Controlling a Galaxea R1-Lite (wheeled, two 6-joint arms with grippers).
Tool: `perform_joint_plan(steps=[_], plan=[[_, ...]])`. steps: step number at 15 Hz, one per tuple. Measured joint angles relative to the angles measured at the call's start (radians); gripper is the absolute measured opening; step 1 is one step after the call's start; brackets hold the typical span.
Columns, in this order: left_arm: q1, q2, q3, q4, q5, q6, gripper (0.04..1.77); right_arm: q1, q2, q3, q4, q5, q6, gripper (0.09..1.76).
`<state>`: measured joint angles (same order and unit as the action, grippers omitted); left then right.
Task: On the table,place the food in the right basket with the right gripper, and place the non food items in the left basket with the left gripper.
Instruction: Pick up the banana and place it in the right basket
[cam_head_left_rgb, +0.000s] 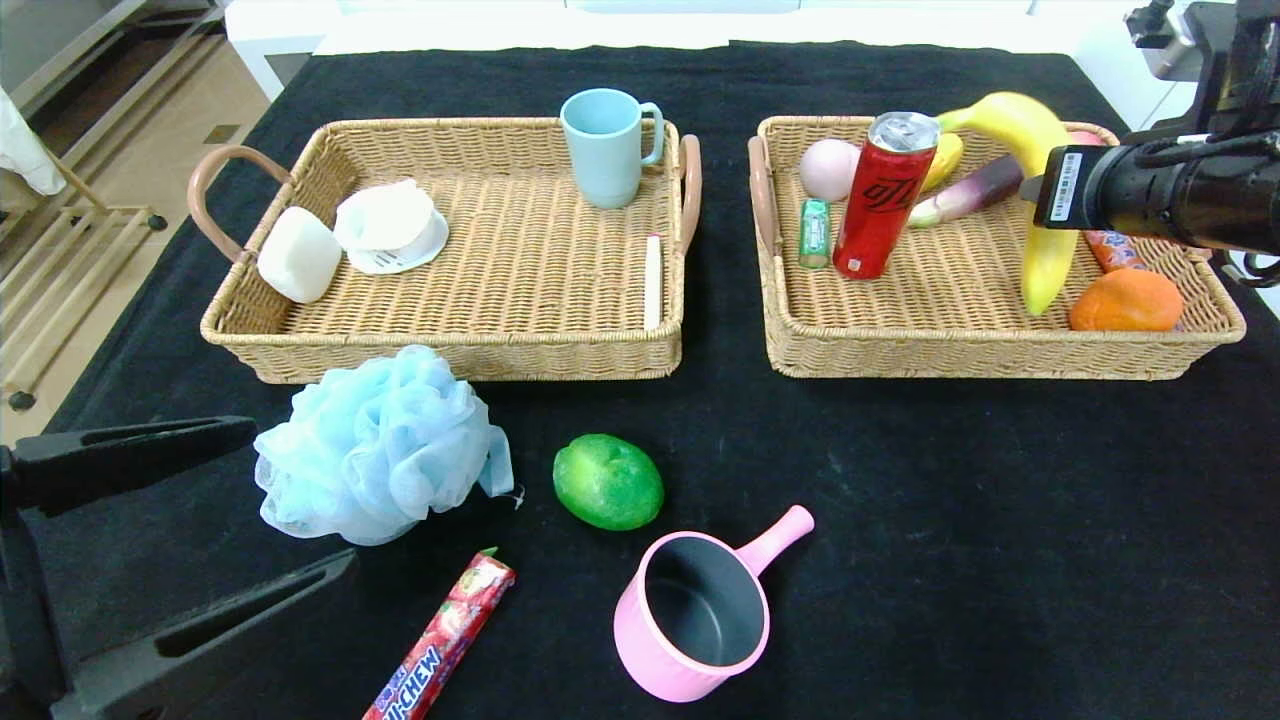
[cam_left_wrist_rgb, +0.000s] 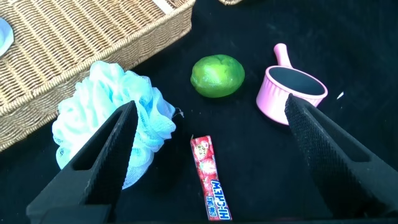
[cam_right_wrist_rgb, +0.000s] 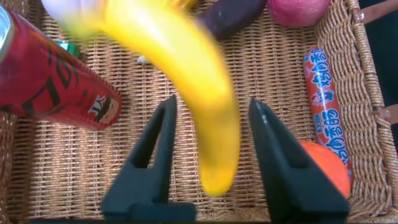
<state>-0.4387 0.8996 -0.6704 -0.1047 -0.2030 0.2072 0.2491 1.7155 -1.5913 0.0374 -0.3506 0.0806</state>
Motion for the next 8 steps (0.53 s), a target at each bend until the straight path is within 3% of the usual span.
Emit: perform_joint_plan(steps=[4,8], plan=[[0.000,0.000,0.000,0.000,0.000,0.000,1.72,0.000,-0.004,0.000,0.005,0.000,-0.001,1.24],[0.000,0.000,0.000,0.001,0.000,0.000,1.72,0.003,-0.027,0.020,0.012,0.000,-0.003,1.42]])
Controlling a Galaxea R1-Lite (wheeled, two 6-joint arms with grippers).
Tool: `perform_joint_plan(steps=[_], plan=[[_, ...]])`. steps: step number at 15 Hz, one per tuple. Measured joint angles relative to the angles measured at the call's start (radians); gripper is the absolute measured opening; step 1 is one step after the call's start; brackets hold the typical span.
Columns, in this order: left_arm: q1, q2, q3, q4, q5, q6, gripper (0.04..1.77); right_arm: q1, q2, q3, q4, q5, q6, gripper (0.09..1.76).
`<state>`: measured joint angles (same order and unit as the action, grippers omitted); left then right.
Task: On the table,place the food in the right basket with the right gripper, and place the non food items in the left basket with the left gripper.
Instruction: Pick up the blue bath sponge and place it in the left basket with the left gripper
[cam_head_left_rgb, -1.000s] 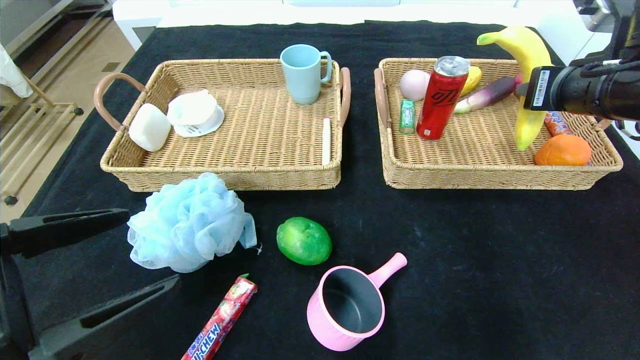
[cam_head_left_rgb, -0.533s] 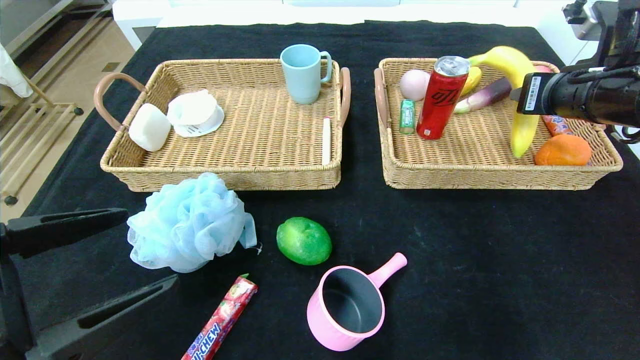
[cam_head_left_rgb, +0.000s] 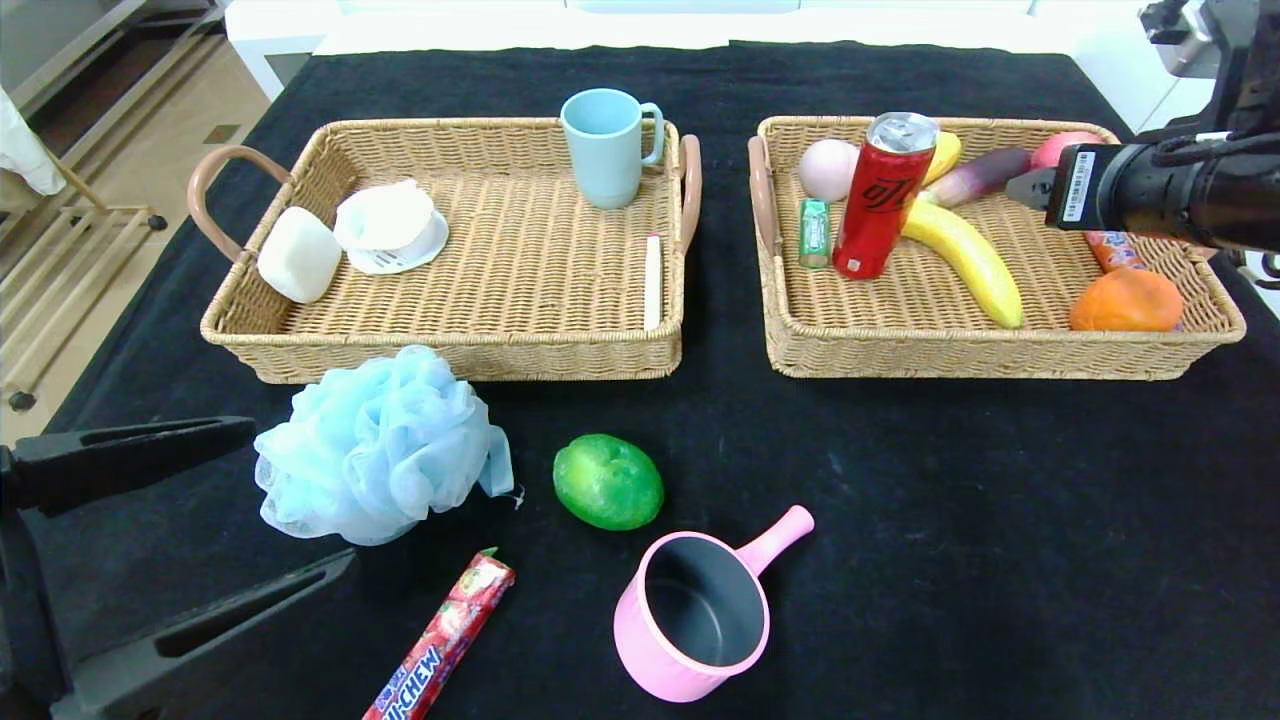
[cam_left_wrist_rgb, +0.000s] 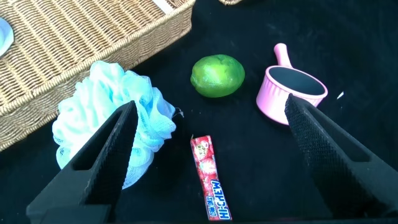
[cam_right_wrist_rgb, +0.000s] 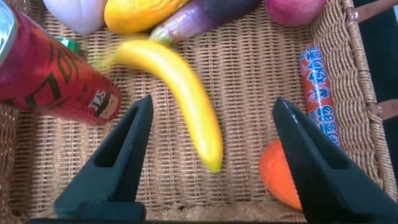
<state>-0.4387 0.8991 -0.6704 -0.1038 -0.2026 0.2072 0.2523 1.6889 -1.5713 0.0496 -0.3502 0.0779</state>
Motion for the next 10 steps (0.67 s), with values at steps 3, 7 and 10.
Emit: perform_joint_plan(steps=[3,7,10], plan=[[0.000,0.000,0.002,0.000,0.000,0.000,1.72,0.018,-0.045,0.054,0.038,0.005,-0.002,1.51],[0.000,0.001,0.004,0.000,0.000,0.000,1.72,0.103,-0.159,0.156,0.121,0.017,-0.036,1.59],[0.000,0.002,0.006,0.000,0.000,0.000,1.72,0.209,-0.245,0.219,0.192,0.019,-0.072,1.63]])
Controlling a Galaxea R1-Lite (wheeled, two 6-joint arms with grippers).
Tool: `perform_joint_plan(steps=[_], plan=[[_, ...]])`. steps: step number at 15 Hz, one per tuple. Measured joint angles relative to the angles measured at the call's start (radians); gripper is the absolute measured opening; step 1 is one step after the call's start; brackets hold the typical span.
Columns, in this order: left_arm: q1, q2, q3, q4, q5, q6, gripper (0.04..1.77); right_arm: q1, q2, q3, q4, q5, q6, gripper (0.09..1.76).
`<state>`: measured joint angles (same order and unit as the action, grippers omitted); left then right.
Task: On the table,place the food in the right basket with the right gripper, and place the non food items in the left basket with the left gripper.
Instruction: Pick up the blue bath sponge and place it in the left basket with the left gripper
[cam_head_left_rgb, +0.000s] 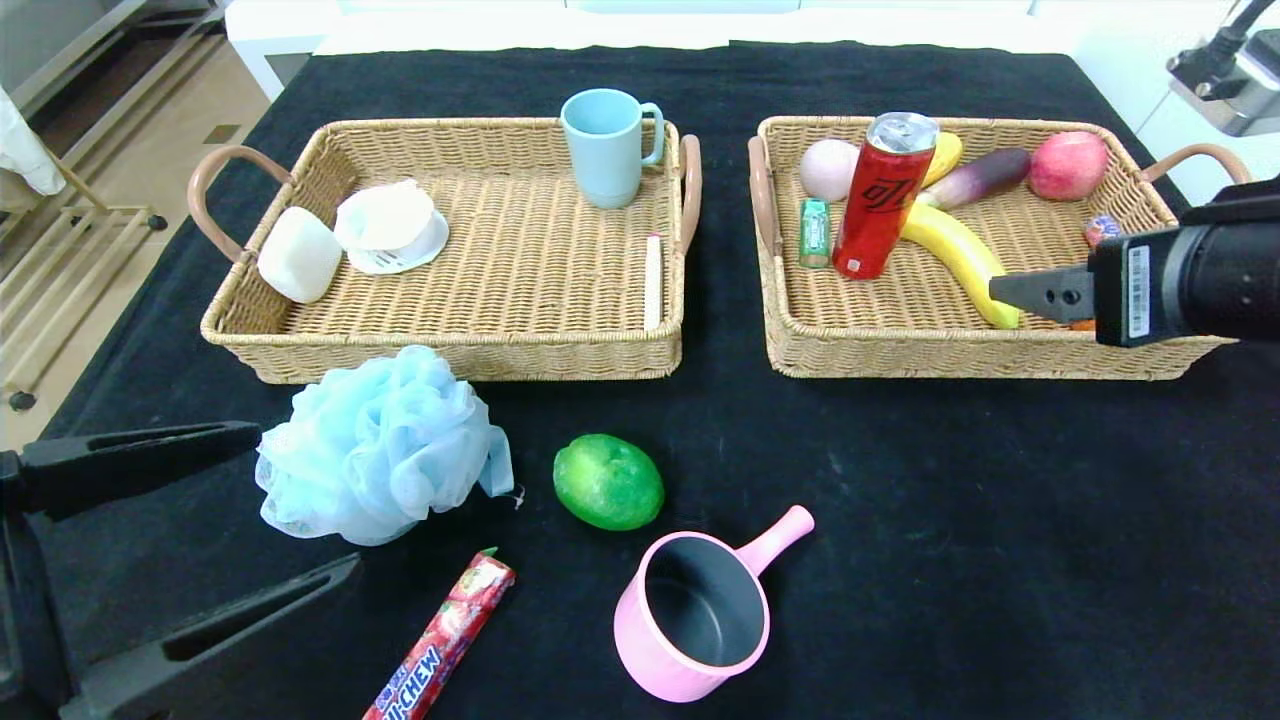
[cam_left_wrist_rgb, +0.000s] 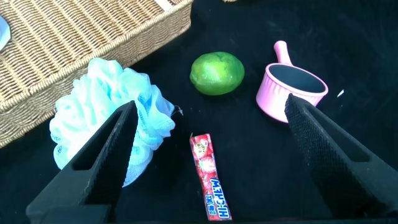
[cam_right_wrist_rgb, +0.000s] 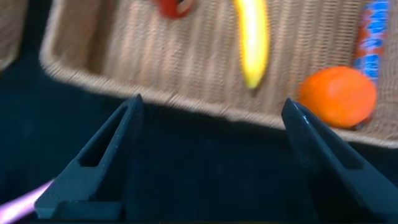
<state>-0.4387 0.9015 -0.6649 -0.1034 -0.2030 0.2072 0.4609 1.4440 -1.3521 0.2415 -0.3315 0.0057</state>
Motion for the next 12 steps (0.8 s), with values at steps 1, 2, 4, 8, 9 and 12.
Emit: perform_joint_plan(steps=[1,2,4,8,9,12], plan=[[0.000,0.000,0.000,0.000,0.000,0.000,1.72,0.040,-0.025,0.020,0.017,0.000,-0.004,1.64],[0.000,0.000,0.001,0.000,0.000,0.000,1.72,0.079,-0.048,0.045,0.024,0.000,-0.007,1.65],[0.000,0.001,0.001,0.000,0.001,0.000,1.72,0.154,-0.096,0.116,0.027,-0.001,-0.043,1.66],[0.000,0.001,0.000,0.002,0.000,-0.001,1.72,0.267,-0.169,0.246,0.024,0.076,-0.109,1.68],[0.000,0.001,0.000,0.007,0.005,-0.001,1.72,0.283,-0.189,0.277,0.023,0.122,-0.122,1.68],[-0.001,0.000,-0.004,0.010,0.009,-0.001,1.72,0.296,-0.249,0.372,0.020,0.256,-0.201,1.69]])
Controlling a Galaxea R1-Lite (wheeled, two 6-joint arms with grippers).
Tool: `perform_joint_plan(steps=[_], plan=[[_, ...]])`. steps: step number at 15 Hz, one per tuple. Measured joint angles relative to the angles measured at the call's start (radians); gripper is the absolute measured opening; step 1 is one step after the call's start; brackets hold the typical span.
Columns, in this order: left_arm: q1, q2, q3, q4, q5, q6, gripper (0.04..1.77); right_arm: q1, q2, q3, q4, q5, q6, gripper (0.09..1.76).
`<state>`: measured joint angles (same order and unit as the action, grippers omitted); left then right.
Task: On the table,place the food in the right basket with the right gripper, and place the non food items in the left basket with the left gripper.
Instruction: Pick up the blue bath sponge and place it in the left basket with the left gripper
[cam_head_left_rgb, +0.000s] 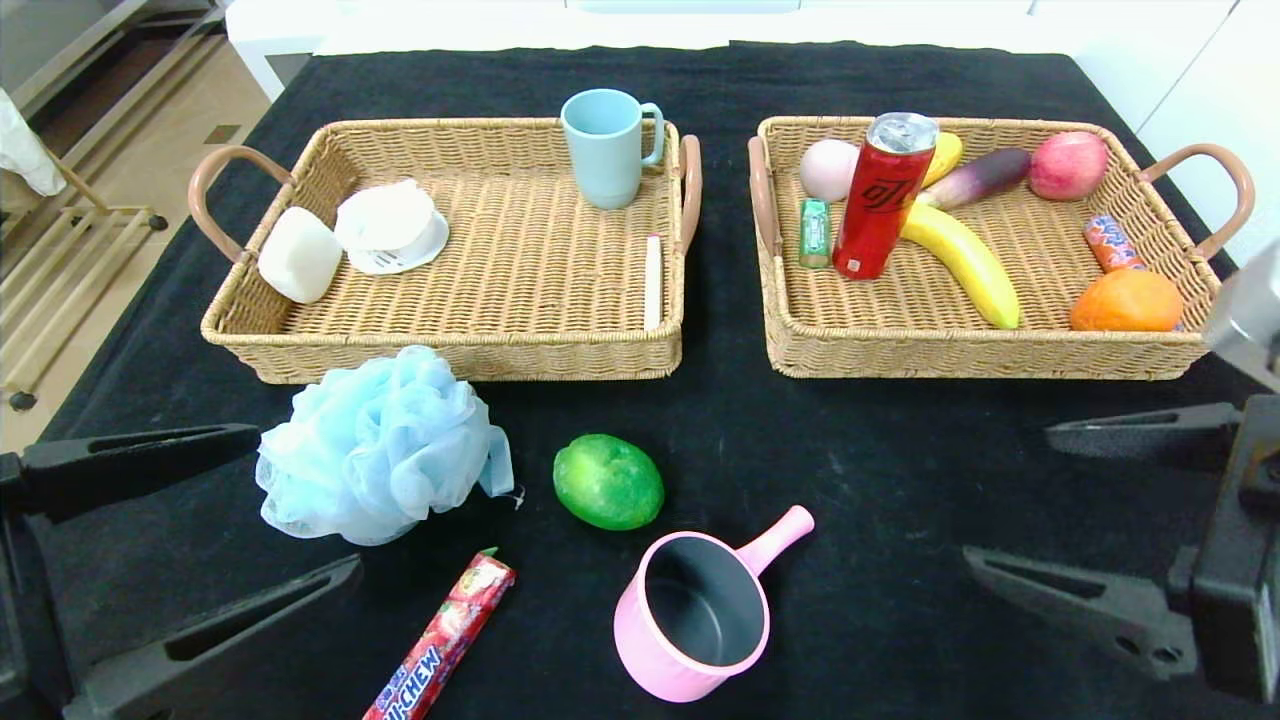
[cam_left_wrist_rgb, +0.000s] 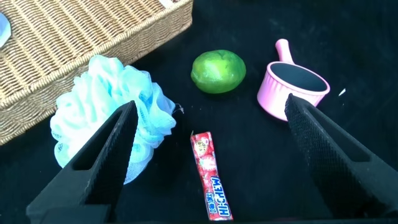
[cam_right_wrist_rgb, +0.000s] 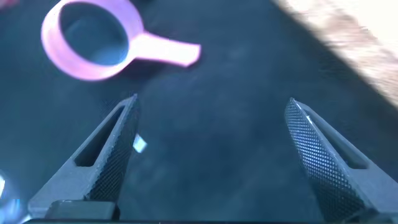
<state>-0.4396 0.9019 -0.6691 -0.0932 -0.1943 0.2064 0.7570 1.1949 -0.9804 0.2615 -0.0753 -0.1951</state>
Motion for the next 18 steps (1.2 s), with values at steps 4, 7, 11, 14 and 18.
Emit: perform_joint_plan(steps=[4,7,11,14,18], plan=[[0.000,-0.001,-0.029,0.018,0.047,-0.002,1.72,0.001,-0.069,0.129,-0.104,0.113,-0.106,1.70],[0.000,0.006,-0.098,0.133,0.093,-0.001,1.72,-0.023,-0.079,0.262,-0.352,0.194,-0.106,1.70],[0.000,0.024,-0.144,0.205,0.126,-0.001,1.72,-0.105,-0.104,0.374,-0.424,0.312,-0.105,1.70],[0.001,0.040,-0.150,0.223,0.170,-0.003,1.72,-0.163,-0.145,0.422,-0.429,0.357,-0.102,1.70],[0.001,0.058,-0.195,0.283,0.287,0.000,1.72,-0.213,-0.200,0.434,-0.426,0.414,-0.097,1.70]])
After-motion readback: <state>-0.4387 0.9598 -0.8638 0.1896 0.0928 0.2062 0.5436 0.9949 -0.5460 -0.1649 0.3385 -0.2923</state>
